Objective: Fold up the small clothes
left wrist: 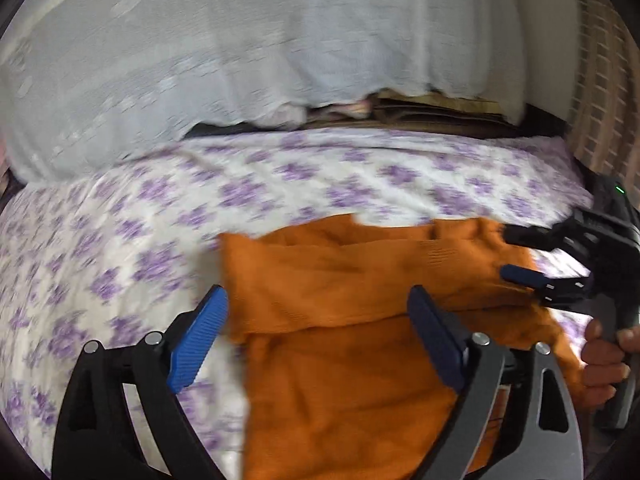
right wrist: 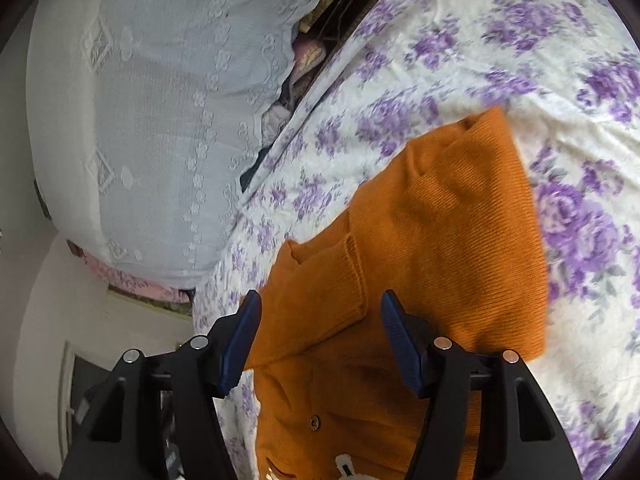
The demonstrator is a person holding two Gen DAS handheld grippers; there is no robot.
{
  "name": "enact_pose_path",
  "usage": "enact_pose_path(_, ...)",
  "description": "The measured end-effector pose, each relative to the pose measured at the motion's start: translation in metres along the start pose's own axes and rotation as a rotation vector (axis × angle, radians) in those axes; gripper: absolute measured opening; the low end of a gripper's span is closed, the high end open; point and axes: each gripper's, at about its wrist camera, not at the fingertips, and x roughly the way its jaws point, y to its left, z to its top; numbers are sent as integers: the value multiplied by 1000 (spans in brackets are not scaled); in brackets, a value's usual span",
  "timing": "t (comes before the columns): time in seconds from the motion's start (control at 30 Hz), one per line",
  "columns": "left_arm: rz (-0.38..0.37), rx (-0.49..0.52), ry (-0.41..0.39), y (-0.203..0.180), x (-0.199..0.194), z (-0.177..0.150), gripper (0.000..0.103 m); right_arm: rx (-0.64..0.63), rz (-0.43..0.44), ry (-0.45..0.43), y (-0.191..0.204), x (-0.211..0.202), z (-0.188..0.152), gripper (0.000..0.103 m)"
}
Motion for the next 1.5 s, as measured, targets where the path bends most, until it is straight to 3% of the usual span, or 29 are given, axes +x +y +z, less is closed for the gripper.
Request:
enact_pose_path(0.03,20,-46,20,17,5,1,88,-18,-23,17,3,5,-2,43)
enact_pose_path(0.07,26,-87,33,31,9,1,88,-37,-58,31,6,11,-4,35)
enact_pose_path(0.2,62,-193,54,79,21,-3,88,-85,-176,55,9,25,-10,34)
enact_pose_path(0.4,50,-285,91,112,38,-14,88,-127,-238,60,22,51,-8,45)
enact_pose_path(0.43,50,-290,97,113,41,-13,88,-138,-240,47,23,54,-8,29)
enact_pose_path(0.47,53,-291,102,115,44,-10,88,-150,-231,25,25,54,-10,6)
enact_pose_path(0.57,51,-282,89,112,44,-3,88,-161,-179,-41,29,39,-12,6)
enact_pose_path(0.67,38,-273,99,106,51,6,88,-240,-267,-144,38,9,-9,6)
enact_pose_path(0.77,41,-232,146,93,71,8,91,-187,-294,-105,13,4,-3,8)
enact_pose_path(0.8,56,-201,193,86,86,5,91,-176,-315,-55,3,13,-3,6)
enact_pose_path(0.87,111,-144,287,74,114,-8,92,-164,-321,-51,-6,16,-5,5)
enact_pose_path(0.93,115,-141,270,75,113,-12,93,-167,-329,-85,2,8,-4,12)
enact_pose_path(1.03,109,-196,222,86,93,0,92,-242,-391,-221,26,-12,-7,13)
enact_pose_path(1.07,94,-213,199,88,86,7,92,-261,-374,-232,33,-14,-7,13)
enact_pose_path(1.17,50,-188,174,76,85,31,92,-287,-286,-172,49,5,-4,13)
enact_pose_path(1.23,84,-91,214,56,108,42,95,-280,-265,-118,50,27,2,13)
enact_pose_path(1.3,125,-44,285,47,142,37,97,-268,-302,-81,37,47,5,12)
enact_pose_path(1.33,140,-48,321,48,160,28,99,-251,-331,-60,25,54,7,3)
enact_pose_path(1.37,96,-104,293,57,164,22,99,-228,-334,-33,11,60,9,0)
enact_pose_path(1.43,30,-177,299,72,163,20,99,-172,-273,-29,1,56,15,0)
enact_pose_path(1.5,39,-191,273,78,154,18,99,-176,-300,-70,6,45,15,3)
